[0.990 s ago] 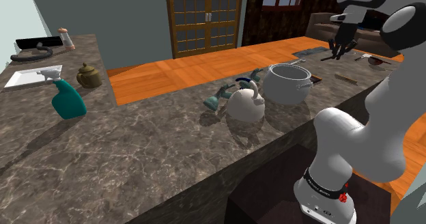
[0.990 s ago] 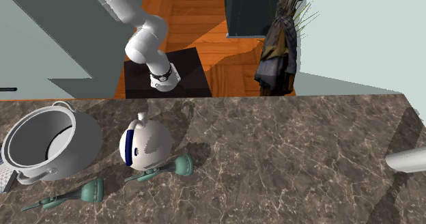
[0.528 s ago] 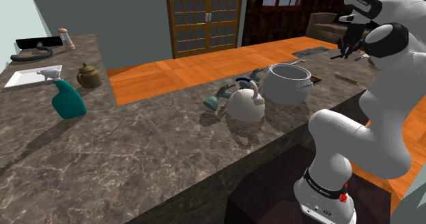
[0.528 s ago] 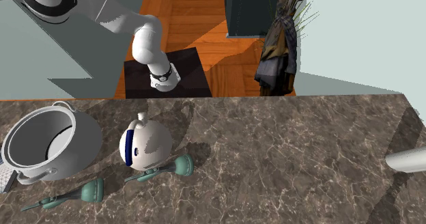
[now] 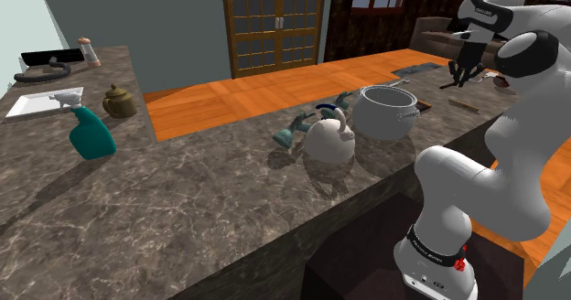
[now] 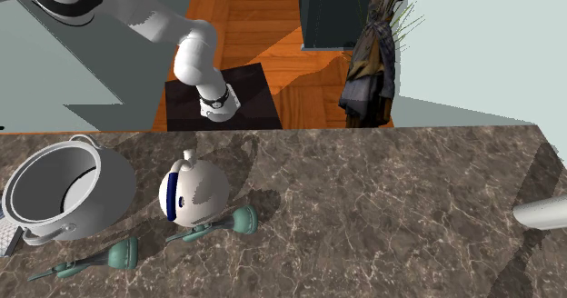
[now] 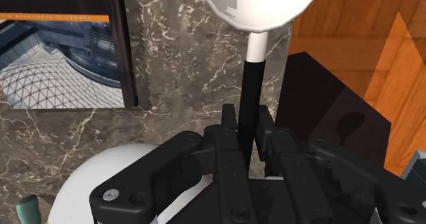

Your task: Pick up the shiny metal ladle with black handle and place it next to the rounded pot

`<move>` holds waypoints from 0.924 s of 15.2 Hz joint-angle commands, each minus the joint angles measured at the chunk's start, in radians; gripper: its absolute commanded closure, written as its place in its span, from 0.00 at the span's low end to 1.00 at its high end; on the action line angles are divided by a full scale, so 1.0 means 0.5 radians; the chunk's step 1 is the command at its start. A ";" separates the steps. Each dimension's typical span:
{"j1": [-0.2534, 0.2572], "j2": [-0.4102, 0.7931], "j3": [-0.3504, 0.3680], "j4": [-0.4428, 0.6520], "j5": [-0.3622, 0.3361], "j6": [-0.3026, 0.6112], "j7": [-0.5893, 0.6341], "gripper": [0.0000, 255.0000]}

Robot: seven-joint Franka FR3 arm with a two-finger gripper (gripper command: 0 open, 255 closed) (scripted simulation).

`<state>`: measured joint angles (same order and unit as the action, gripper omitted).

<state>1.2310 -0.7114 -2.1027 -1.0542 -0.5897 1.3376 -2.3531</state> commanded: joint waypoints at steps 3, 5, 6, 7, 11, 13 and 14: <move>-0.077 0.006 0.015 -0.168 0.008 0.129 0.027 1.00; -0.108 0.007 0.019 -0.239 0.009 0.185 0.039 1.00; -0.122 0.006 0.021 -0.273 0.009 0.212 0.045 1.00; -0.135 0.005 0.022 -0.305 0.008 0.239 0.051 1.00; -0.180 -0.004 0.022 -0.423 0.000 0.342 0.073 1.00; -0.197 -0.011 0.020 -0.476 -0.007 0.391 0.083 1.00; -0.205 -0.015 0.018 -0.501 -0.011 0.414 0.088 1.00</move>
<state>1.1268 -0.7126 -2.0903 -1.2993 -0.5907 1.5344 -2.3112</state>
